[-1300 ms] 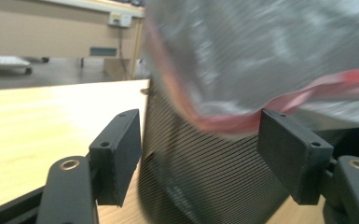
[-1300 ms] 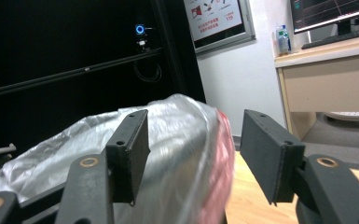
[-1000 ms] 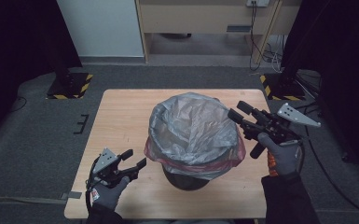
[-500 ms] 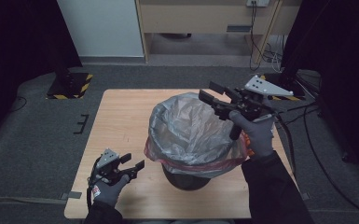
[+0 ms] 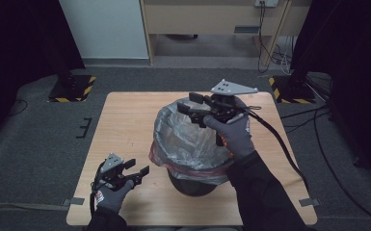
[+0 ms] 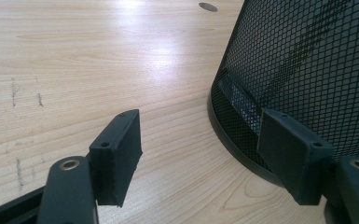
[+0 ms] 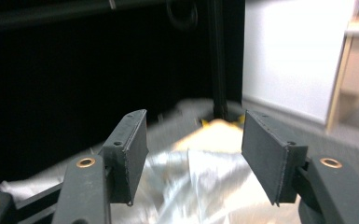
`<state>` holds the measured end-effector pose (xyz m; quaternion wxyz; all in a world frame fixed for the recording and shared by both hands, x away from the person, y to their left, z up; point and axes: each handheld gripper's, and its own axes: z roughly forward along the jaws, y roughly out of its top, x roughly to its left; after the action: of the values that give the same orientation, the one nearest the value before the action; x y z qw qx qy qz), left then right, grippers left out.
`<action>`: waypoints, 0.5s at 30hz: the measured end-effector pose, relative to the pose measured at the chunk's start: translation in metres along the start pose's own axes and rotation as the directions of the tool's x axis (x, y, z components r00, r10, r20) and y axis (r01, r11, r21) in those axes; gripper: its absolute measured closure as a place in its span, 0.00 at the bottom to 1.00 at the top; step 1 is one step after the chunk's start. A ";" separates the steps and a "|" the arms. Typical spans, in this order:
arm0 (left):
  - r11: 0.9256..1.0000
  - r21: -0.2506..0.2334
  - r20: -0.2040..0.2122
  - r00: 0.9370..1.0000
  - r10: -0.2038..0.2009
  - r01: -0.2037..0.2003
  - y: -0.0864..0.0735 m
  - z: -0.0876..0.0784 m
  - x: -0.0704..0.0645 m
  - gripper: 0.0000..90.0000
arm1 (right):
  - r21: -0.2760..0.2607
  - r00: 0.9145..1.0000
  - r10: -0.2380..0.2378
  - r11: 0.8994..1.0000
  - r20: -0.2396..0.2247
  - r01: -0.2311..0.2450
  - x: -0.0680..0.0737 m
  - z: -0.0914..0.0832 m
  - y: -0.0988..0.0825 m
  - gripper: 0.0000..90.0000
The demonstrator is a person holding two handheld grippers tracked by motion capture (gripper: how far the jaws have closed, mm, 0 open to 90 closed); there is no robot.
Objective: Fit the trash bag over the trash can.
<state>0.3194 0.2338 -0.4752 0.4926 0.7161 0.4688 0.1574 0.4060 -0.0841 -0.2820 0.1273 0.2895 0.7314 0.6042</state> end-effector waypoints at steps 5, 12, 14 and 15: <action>1.000 0.004 0.006 1.000 0.003 -0.003 0.000 0.001 0.000 0.33 | 0.182 0.999 -0.023 0.983 0.033 0.017 -0.003 0.018 -0.017 0.42; 1.000 0.009 0.006 1.000 0.000 0.000 0.000 0.001 0.000 0.32 | 0.384 0.995 -0.034 0.924 0.093 -0.004 -0.013 0.035 -0.034 0.35; 1.000 0.009 0.006 1.000 0.000 0.000 0.000 0.001 0.000 0.32 | 0.402 0.992 -0.047 0.916 0.113 -0.002 -0.014 0.038 -0.034 0.31; 1.000 0.009 0.006 1.000 0.000 0.000 0.000 0.001 0.000 0.32 | 0.411 0.991 -0.054 0.912 0.122 -0.001 -0.015 0.039 -0.035 0.29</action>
<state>0.3202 0.2335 -0.4761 0.4906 0.7189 0.4681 0.1530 0.4293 -0.0645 -0.3268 0.1195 0.3388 0.8357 0.4153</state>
